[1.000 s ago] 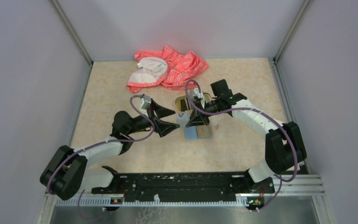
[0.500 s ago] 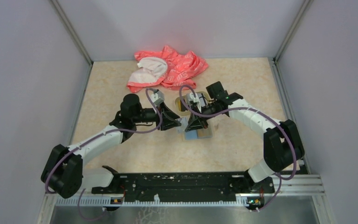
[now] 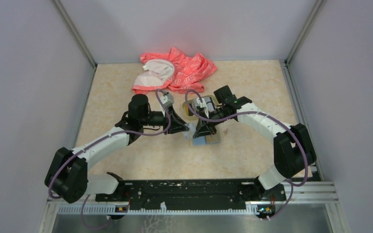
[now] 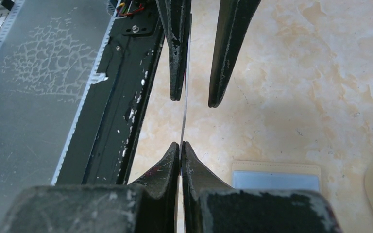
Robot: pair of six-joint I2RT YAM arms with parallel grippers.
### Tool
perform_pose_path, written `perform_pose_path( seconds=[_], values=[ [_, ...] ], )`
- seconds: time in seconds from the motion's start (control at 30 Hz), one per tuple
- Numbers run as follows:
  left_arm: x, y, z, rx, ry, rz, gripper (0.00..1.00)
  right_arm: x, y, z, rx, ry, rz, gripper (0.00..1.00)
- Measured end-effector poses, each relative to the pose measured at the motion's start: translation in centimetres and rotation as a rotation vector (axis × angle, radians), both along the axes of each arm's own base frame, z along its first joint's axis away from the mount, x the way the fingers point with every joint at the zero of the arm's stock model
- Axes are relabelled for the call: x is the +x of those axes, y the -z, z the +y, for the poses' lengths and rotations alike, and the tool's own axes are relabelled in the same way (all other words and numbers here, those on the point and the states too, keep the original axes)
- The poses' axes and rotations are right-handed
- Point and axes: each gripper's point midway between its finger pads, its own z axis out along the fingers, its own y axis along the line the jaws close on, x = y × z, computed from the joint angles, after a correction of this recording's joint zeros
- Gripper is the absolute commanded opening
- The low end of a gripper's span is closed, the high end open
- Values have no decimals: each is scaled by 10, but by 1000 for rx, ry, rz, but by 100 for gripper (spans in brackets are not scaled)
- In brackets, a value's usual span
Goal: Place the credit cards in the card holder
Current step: Pick up the credit card from the storage box.
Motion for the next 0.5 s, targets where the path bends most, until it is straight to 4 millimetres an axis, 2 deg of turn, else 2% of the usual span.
perform_pose_path(
  seconds=[0.07,0.1,0.13,0.17,0.27,0.33,0.4,0.5],
  values=[
    [-1,0,0,2,1,3,2,0,0,0,-2,-1,0,0],
    [-1,0,0,2,3,4,0,0,1,0,-3,0,0,0],
    [-2,0,1,2,8,6,0,0,1,0,-6,1,-1,0],
    [-3,0,1,2,12,7,0,0,1,0,-8,2,-1,6],
    [-3,0,1,2,11,11,0,1,1,-1,-15,6,1,38],
    [-4,-2,2,-1,-3,27,0,3,-1,-1,-16,6,-14,51],
    [-8,-2,5,-11,-24,49,0,7,-5,-2,-19,12,-29,54],
    [-21,11,14,-35,-74,126,0,19,-15,-7,-11,39,-63,55]
  ],
)
